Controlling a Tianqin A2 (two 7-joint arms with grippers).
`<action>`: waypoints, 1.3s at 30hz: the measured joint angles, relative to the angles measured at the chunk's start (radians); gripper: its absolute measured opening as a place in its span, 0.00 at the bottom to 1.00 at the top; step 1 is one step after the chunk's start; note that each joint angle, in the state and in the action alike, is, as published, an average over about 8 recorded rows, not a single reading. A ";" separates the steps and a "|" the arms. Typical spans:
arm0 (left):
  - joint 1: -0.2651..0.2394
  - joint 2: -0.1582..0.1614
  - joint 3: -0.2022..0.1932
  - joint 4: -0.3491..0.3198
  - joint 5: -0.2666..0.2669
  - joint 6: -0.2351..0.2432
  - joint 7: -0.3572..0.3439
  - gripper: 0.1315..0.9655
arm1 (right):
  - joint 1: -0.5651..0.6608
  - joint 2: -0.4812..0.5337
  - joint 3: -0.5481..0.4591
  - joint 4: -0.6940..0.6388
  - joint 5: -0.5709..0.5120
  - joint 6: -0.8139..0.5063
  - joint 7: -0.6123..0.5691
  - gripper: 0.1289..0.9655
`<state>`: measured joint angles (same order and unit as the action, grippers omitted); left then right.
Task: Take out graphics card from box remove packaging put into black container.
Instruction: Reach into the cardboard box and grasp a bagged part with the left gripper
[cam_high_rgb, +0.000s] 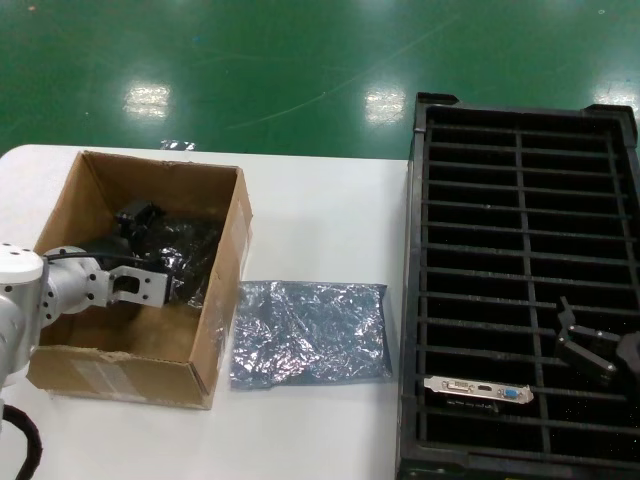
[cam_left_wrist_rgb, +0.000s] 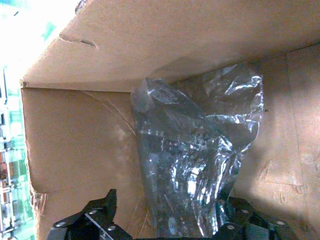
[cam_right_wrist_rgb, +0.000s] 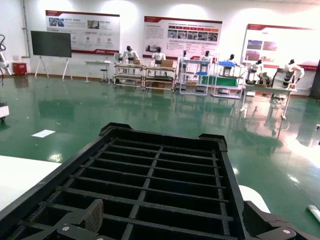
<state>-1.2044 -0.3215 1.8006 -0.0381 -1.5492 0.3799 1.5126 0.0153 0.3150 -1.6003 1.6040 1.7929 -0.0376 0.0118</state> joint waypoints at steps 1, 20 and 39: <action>0.001 -0.001 -0.002 -0.001 -0.003 0.001 0.003 0.75 | 0.000 0.000 0.000 0.000 0.000 0.000 0.000 1.00; 0.017 -0.009 -0.021 -0.013 -0.028 0.013 0.038 0.26 | 0.000 0.000 0.000 0.000 0.000 0.000 0.000 1.00; 0.085 -0.050 0.006 -0.168 -0.004 0.042 -0.066 0.04 | 0.000 0.000 0.000 0.000 0.000 0.000 0.000 1.00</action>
<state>-1.1191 -0.3719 1.8065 -0.2057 -1.5537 0.4223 1.4469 0.0153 0.3150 -1.6003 1.6040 1.7929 -0.0376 0.0118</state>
